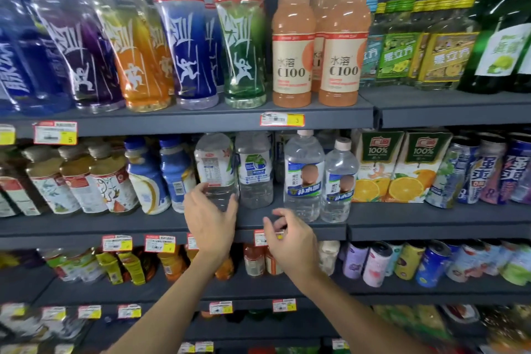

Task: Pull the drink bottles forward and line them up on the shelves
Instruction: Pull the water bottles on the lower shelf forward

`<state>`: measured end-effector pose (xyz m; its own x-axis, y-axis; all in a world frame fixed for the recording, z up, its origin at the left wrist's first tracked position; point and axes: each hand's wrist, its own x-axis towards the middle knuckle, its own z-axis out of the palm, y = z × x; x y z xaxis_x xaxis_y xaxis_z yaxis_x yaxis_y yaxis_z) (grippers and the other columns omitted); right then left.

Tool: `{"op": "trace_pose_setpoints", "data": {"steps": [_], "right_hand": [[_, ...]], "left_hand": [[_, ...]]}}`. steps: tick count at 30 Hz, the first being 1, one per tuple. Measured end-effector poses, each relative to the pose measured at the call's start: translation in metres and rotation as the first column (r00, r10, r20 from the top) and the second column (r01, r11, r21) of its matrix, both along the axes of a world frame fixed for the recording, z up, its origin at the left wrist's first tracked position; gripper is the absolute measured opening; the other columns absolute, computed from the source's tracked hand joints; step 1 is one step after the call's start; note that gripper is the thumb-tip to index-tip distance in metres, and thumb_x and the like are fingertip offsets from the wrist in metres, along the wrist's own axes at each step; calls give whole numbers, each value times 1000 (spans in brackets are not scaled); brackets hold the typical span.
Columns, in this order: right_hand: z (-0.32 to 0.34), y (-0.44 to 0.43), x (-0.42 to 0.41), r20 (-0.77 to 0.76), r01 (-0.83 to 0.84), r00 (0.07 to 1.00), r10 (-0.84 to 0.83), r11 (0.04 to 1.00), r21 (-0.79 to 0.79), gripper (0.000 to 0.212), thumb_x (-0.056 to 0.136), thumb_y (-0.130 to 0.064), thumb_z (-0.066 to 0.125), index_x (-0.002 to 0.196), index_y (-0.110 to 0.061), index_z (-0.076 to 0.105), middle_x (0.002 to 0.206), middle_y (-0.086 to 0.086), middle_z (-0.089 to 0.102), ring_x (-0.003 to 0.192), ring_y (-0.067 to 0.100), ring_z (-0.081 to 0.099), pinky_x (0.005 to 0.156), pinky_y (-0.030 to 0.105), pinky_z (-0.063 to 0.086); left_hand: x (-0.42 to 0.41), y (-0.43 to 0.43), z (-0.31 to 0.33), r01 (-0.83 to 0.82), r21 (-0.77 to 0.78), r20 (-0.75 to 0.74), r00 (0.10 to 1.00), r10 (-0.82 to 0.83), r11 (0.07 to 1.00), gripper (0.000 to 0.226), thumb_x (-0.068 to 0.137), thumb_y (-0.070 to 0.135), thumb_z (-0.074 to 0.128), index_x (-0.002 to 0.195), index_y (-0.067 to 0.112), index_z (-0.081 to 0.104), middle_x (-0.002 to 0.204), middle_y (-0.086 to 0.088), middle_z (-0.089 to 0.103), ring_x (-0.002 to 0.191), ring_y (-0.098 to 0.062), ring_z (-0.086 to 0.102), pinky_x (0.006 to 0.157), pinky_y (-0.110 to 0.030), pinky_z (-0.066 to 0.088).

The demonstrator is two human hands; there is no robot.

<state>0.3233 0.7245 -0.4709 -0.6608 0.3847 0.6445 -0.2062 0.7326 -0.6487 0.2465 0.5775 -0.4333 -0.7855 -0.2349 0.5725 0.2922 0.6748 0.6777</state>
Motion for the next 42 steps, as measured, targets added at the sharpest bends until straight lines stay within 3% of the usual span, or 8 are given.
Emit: {"op": "trace_pose_setpoints", "data": {"steps": [6, 8, 13, 20, 26, 31, 37, 42], "right_hand": [[19, -48, -34, 215, 90, 974, -70, 993, -81, 68, 93, -50, 57, 146, -15, 35, 62, -17, 65, 74, 6, 69, 71, 32, 54], [28, -55, -48, 311, 160, 943, -121, 982, -102, 79, 91, -57, 54, 150, -15, 22, 70, -9, 71, 82, 15, 72, 73, 35, 55], [53, -60, -77, 437, 348, 856, -275, 933, -96, 97, 85, -64, 60, 149, -4, 20, 97, 9, 74, 95, 32, 70, 79, 40, 54], [65, -62, -88, 486, 411, 811, -325, 908, -79, 77, 79, -66, 64, 121, -8, 39, 100, 14, 72, 95, 34, 70, 76, 39, 50], [54, -60, -66, 428, 389, 848, -311, 915, -107, 76, 80, -64, 65, 125, -8, 38, 96, 7, 71, 94, 32, 69, 75, 38, 52], [50, -57, -53, 422, 370, 857, -297, 923, -103, 93, 80, -70, 61, 139, -6, 31, 101, 5, 70, 100, 30, 67, 79, 38, 51], [52, -55, -47, 442, 330, 862, -249, 937, -115, 87, 82, -68, 61, 137, -9, 31, 102, 2, 70, 99, 27, 68, 76, 35, 47], [52, -51, -42, 443, 290, 870, -215, 951, -108, 85, 84, -66, 61, 139, -10, 29, 101, 1, 69, 96, 27, 68, 79, 37, 53]], "left_hand": [[-4, -8, -2, 84, -23, 171, 982, -79, 996, 85, 81, 43, 79, 142, 4, 35, 136, -18, 47, 124, -33, 48, 98, -42, 48], [-5, -12, -4, 109, -34, 170, 980, -102, 993, 88, 81, 42, 80, 144, 2, 33, 139, -20, 45, 126, -35, 46, 99, -43, 47], [-10, -18, -3, 140, -31, 215, 968, -131, 990, 90, 85, 42, 75, 149, -1, 27, 148, -22, 39, 137, -35, 37, 110, -45, 40], [-17, -17, -1, 119, -54, 228, 968, -104, 991, 89, 84, 41, 77, 147, -3, 30, 143, -24, 42, 132, -38, 43, 107, -46, 42], [-21, -3, 3, 46, -62, 225, 974, -31, 997, 92, 80, 43, 80, 144, -6, 34, 139, -25, 48, 131, -39, 44, 109, -46, 40], [-25, 5, 1, -6, -90, 238, 971, 27, 996, 101, 75, 50, 82, 144, -8, 34, 136, -26, 50, 129, -40, 45, 108, -46, 37], [-30, -12, -2, 66, -102, 219, 975, -43, 993, 95, 73, 52, 81, 139, -3, 40, 131, -19, 54, 122, -35, 47, 105, -43, 40], [-18, -49, -6, 219, -57, 183, 962, -205, 974, 94, 69, 59, 78, 142, 16, 38, 128, -2, 55, 121, -25, 49, 99, -40, 46]]}}
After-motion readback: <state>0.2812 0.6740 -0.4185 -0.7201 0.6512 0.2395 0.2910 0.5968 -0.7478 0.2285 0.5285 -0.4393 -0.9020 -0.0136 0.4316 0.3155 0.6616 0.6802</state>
